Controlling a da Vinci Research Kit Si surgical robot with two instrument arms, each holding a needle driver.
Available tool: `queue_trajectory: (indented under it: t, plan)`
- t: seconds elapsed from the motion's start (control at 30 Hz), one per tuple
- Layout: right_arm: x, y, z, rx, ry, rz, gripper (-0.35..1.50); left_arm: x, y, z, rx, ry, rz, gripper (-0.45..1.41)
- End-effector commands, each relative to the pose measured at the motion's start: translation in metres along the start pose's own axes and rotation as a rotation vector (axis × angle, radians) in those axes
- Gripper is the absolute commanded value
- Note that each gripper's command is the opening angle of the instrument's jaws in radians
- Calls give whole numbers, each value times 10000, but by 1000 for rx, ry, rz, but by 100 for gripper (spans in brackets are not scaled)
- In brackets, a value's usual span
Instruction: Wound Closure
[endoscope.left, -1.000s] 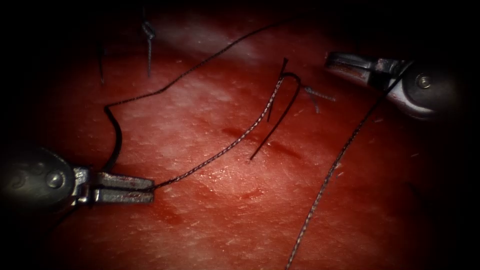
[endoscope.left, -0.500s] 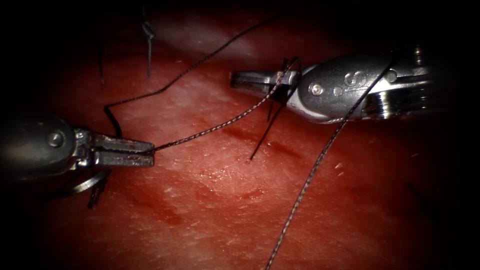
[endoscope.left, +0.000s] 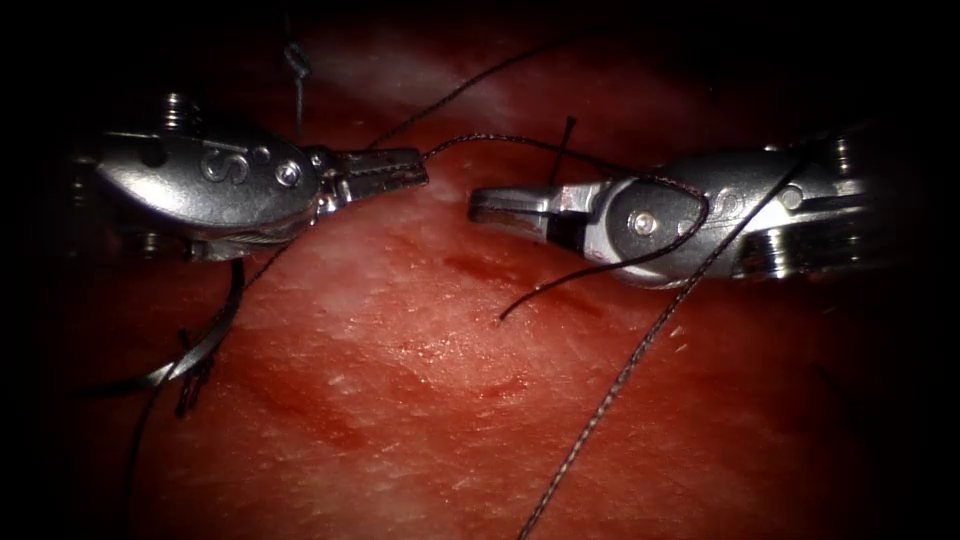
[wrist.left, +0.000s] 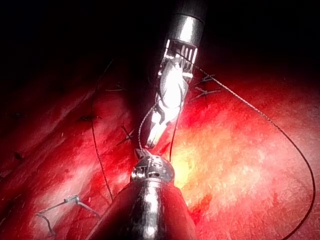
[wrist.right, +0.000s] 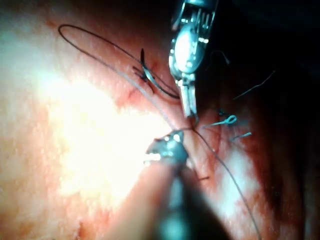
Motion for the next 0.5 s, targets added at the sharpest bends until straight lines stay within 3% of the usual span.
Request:
queue_trajectory:
  t: [0.03, 0.4, 0.5]
  plan:
    - [3, 0, 7, -6, 9, 0, -35, -4, 14, 17, -2, -1, 19, -45]
    - [14, 9, 2, -103, 80, 43, -35, -4, 37, 18, -60, -1, 42, -45]
    - [14, 10, 6, -139, 45, 66, -35, 1, 50, 11, -94, 9, 47, -45]
